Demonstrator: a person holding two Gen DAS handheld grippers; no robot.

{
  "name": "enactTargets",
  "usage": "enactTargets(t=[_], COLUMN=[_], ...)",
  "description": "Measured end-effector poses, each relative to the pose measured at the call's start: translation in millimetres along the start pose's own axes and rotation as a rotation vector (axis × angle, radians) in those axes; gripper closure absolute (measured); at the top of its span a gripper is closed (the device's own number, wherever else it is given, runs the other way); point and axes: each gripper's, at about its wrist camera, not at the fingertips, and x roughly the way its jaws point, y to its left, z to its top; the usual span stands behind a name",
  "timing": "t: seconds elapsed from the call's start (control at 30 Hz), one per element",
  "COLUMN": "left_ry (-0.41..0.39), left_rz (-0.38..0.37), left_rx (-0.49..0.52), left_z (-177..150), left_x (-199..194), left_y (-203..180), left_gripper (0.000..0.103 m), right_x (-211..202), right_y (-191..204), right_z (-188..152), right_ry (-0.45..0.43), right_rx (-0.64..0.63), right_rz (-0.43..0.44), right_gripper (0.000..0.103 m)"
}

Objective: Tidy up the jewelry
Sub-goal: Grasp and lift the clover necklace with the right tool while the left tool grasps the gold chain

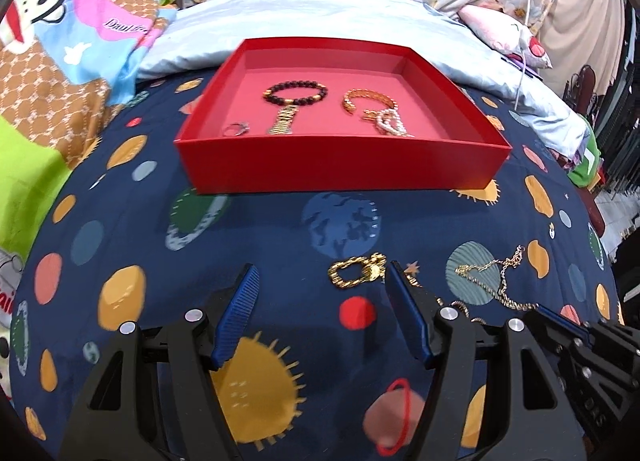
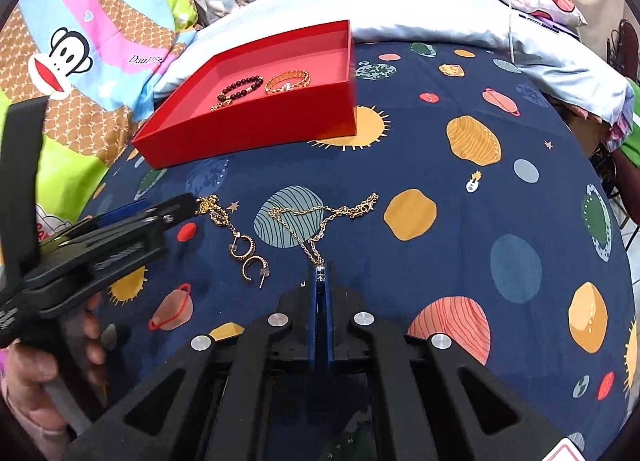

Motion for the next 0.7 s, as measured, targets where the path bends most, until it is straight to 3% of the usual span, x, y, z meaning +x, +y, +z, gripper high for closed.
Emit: enactTargets(t=[0.07,0.13,0.17,0.33,0.37,0.47,0.7], left_ry=[0.001,0.013,0.011,0.012,0.017,0.013,-0.040], left_rz=[-0.003,-0.014,-0.007,-0.037,-0.048,-0.063,-0.085], left_rx=[0.013,0.020,0.024,0.043,0.040,0.031,0.009], left_z=[2,3,3,3,3,1,-1], left_x=[5,12,14,13,12,7,-27], left_y=[-6,-9,-11,-16,-15,-13,3], left_gripper=[0.042,0.055,0.056,0.094,0.098,0.103,0.103], right_x=[-1,-2,-3,-7,-7,-12,-37], right_y=[-1,-2,-3,-4,-4,-3,4], right_z=[0,0,0,1,1,3,11], right_ry=[-0.002,-0.005,-0.006,-0.016,-0.018,-0.029,-0.085], right_rx=[0.008,0.013,0.015,0.019,0.019,0.020,0.006], right_rz=[0.008,0.011,0.013,0.019,0.020,0.026,0.039], right_gripper=[0.101,0.101,0.101,0.101,0.101,0.101,0.101])
